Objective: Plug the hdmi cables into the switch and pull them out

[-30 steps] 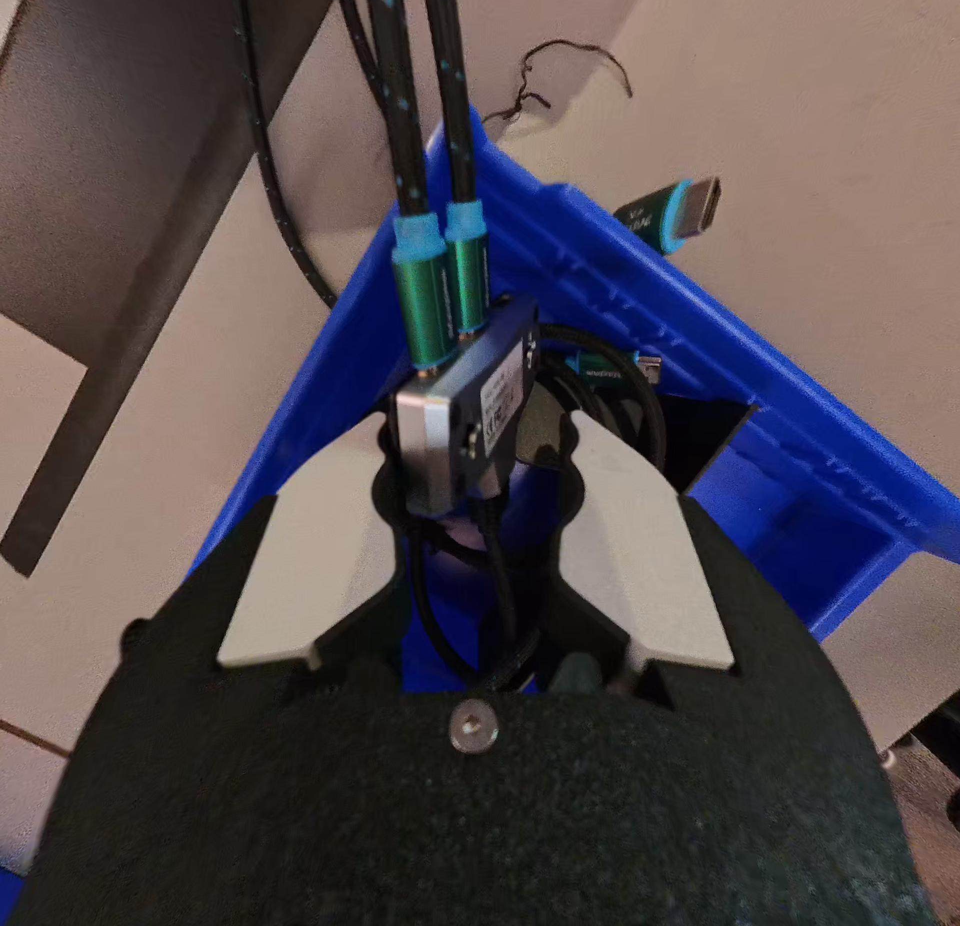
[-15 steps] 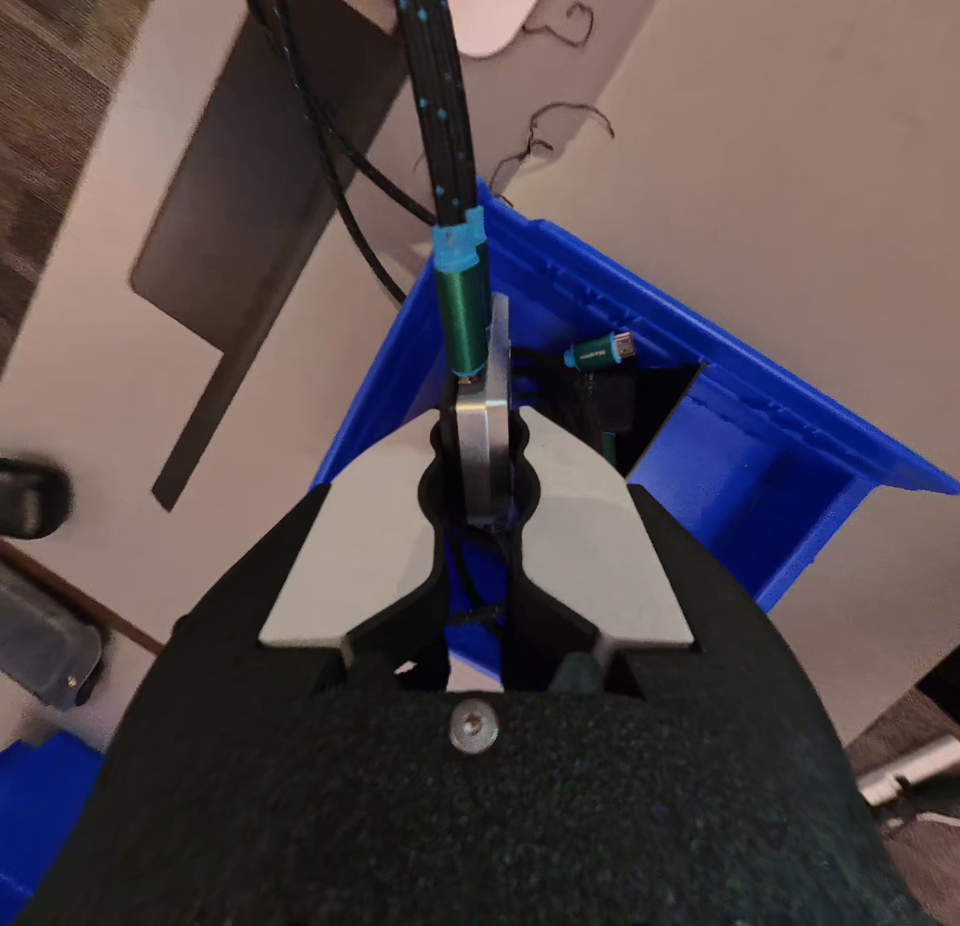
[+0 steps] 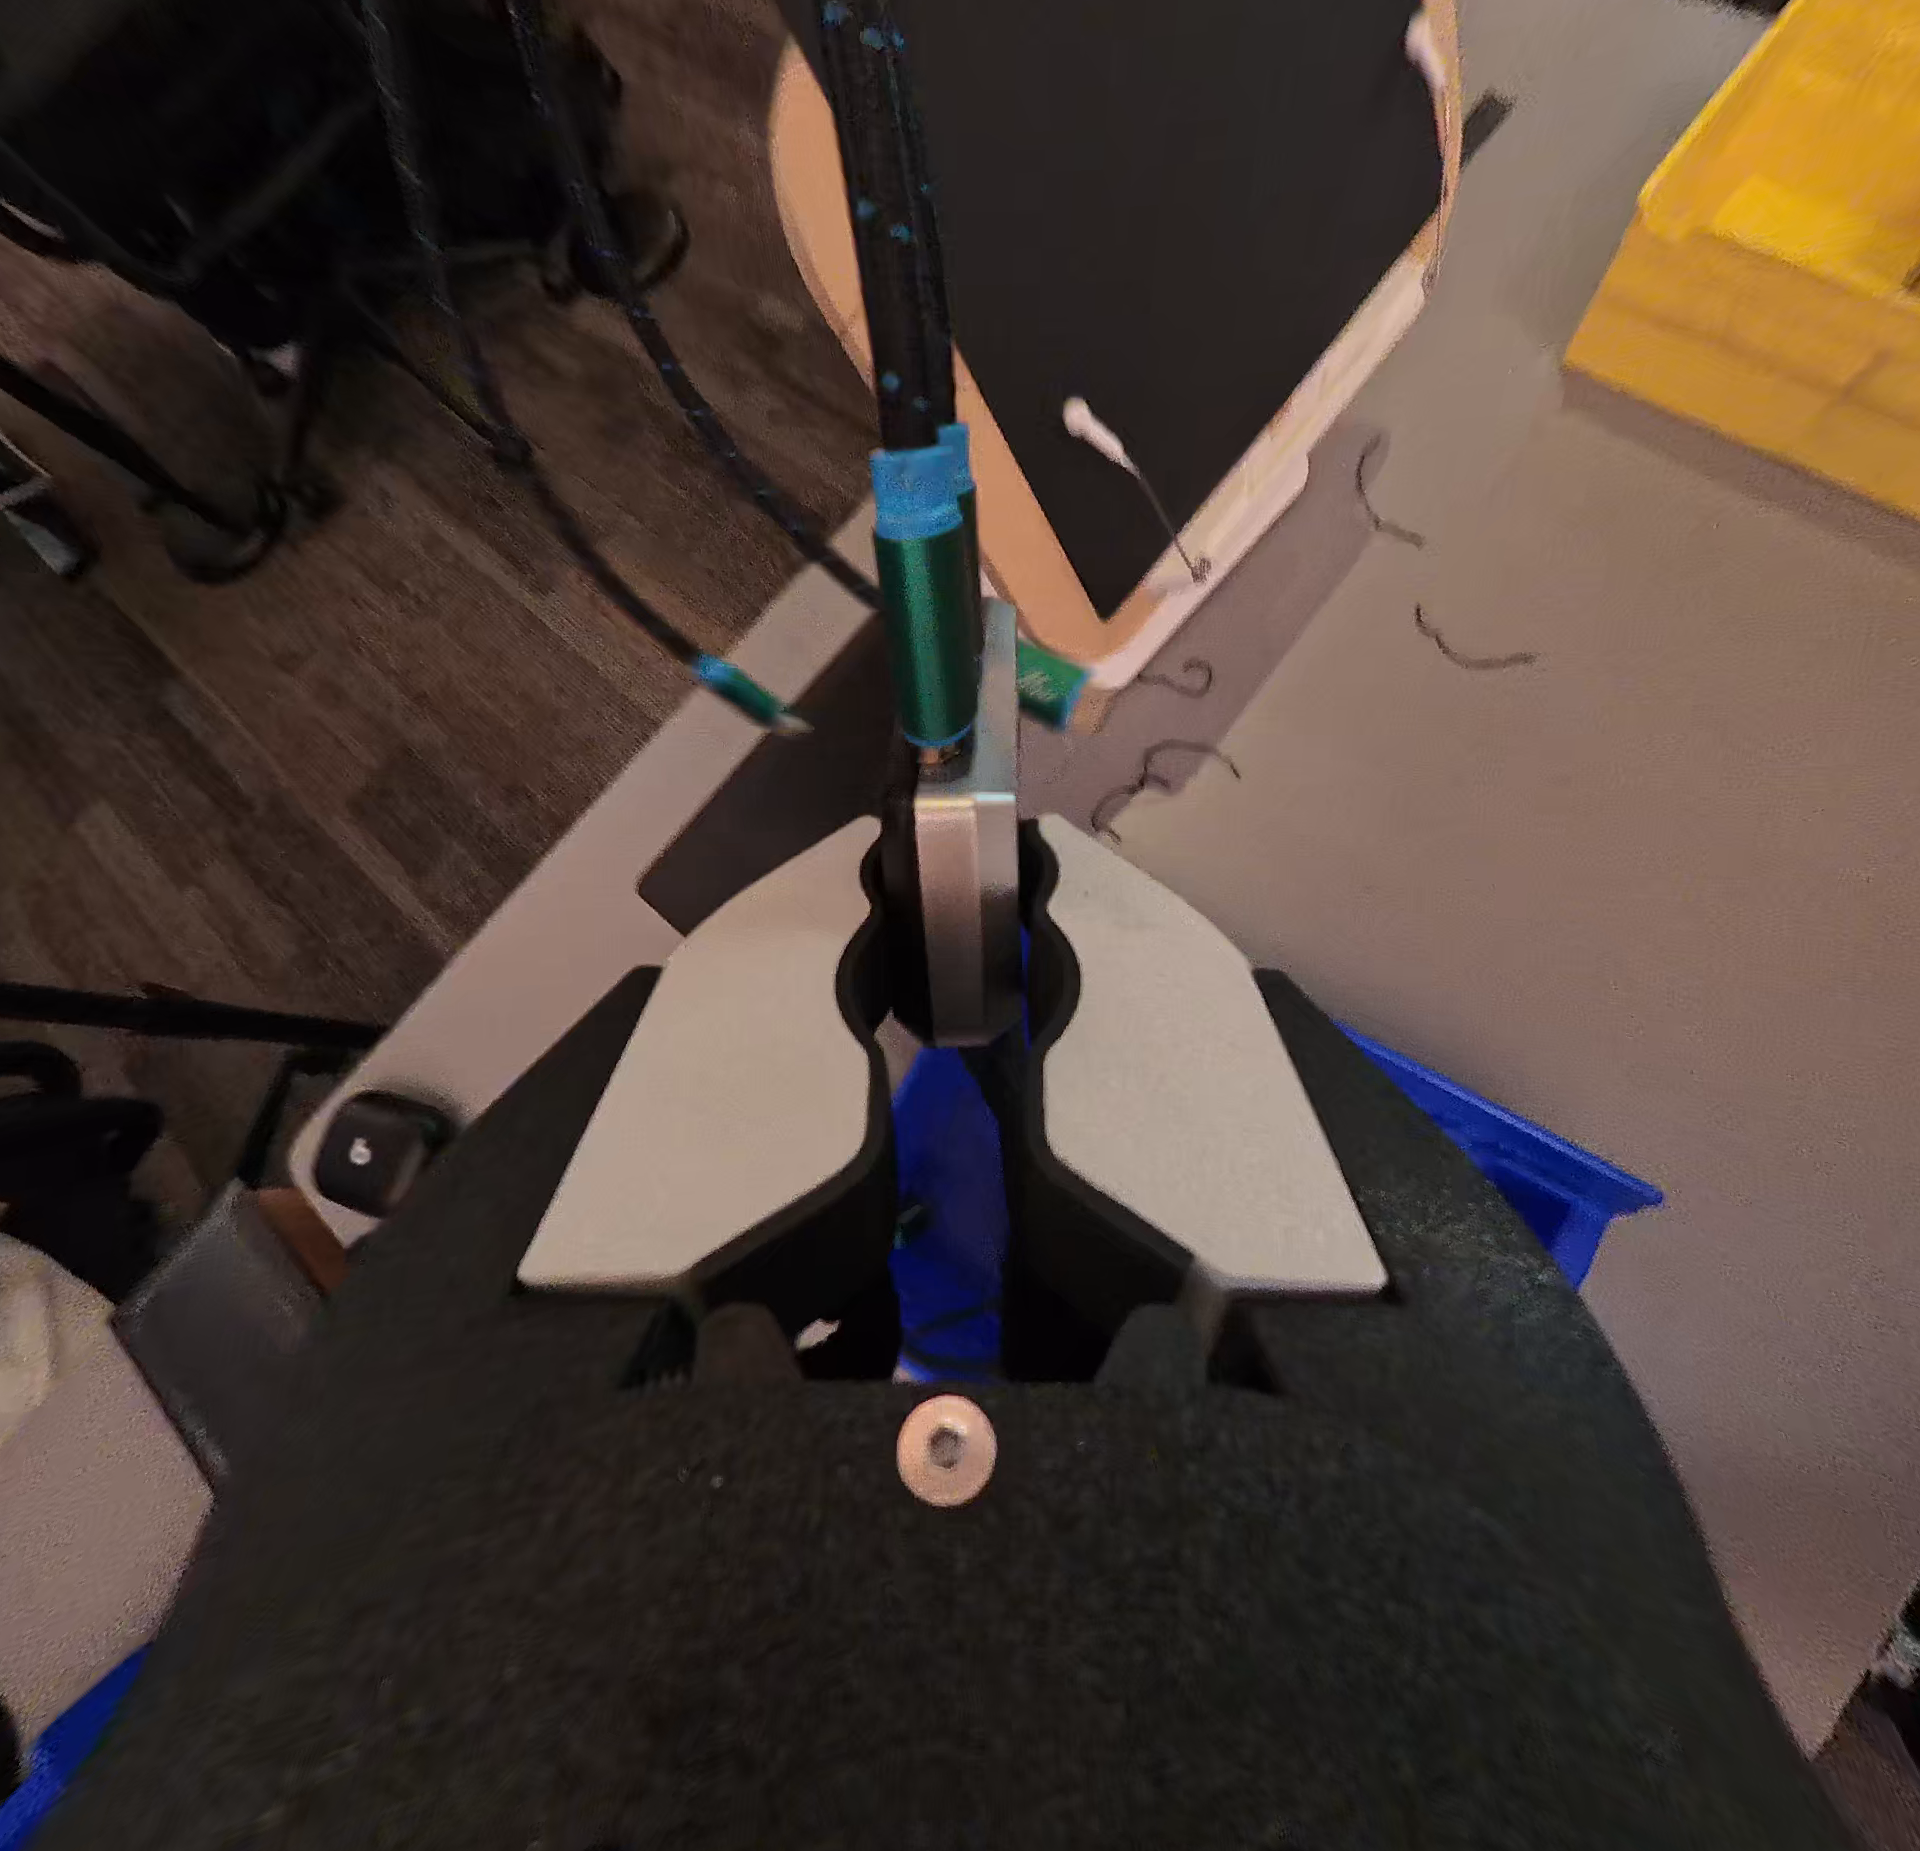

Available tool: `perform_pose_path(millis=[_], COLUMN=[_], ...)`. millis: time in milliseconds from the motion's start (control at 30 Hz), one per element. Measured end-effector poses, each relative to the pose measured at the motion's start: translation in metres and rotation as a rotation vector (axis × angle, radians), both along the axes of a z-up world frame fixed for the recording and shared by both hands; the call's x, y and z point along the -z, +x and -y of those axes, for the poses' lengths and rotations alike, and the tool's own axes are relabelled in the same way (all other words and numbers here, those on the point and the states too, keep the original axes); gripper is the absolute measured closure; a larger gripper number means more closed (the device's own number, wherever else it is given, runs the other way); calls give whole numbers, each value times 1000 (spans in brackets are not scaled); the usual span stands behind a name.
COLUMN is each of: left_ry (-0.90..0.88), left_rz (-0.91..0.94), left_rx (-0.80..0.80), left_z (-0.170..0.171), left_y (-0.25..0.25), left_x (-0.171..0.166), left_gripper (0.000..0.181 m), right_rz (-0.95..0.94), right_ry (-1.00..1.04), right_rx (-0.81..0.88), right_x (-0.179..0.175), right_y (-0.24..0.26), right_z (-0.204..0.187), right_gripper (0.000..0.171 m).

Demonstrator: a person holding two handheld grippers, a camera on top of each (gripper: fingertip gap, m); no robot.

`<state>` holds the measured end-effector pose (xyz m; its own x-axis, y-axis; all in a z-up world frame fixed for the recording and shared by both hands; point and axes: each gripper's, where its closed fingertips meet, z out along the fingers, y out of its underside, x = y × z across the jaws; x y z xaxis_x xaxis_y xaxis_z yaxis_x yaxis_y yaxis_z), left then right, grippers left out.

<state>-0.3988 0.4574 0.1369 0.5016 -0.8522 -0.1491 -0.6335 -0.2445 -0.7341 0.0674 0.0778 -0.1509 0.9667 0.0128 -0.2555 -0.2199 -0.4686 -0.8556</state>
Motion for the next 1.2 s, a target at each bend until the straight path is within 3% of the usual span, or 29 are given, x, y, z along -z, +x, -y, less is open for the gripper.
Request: perform_pose_path(millis=[167,367,467,567,700,833,967,1100,1200], left_ry=[143,465,581,674,808,1066,1087,1103,1214], left_rz=[75,207,304,320,170,-31,3,13,-12], left_rx=[-17,-67,-27,65,191,273,359,471,557], left_z=[-3,-4,17,58,128,199,261,284,280], left_y=[-3,-3,11,42,104,170,231,266,273], left_x=[-77,-188,-235,-253,-219,-147,-67,18,65], left_gripper=[160,160,160,160,160,160,160,160,161], right_rz=[0,-11,-8,3,-11,-104,-179,-155,-134], right_ry=[-7,-9,-8,-4,11,60,142,164,164], right_rx=[9,10,7,7,4,-51,-128,-201,-281], right_x=[1,2,1,1,-3,-16,-37,-42,-42], right_y=[3,4,3,3,1,-12,-30,-44,-60], right_z=[4,6,6,6,5,4,6,12,18], right_gripper=[133,133,133,133,133,140,143,143,143])
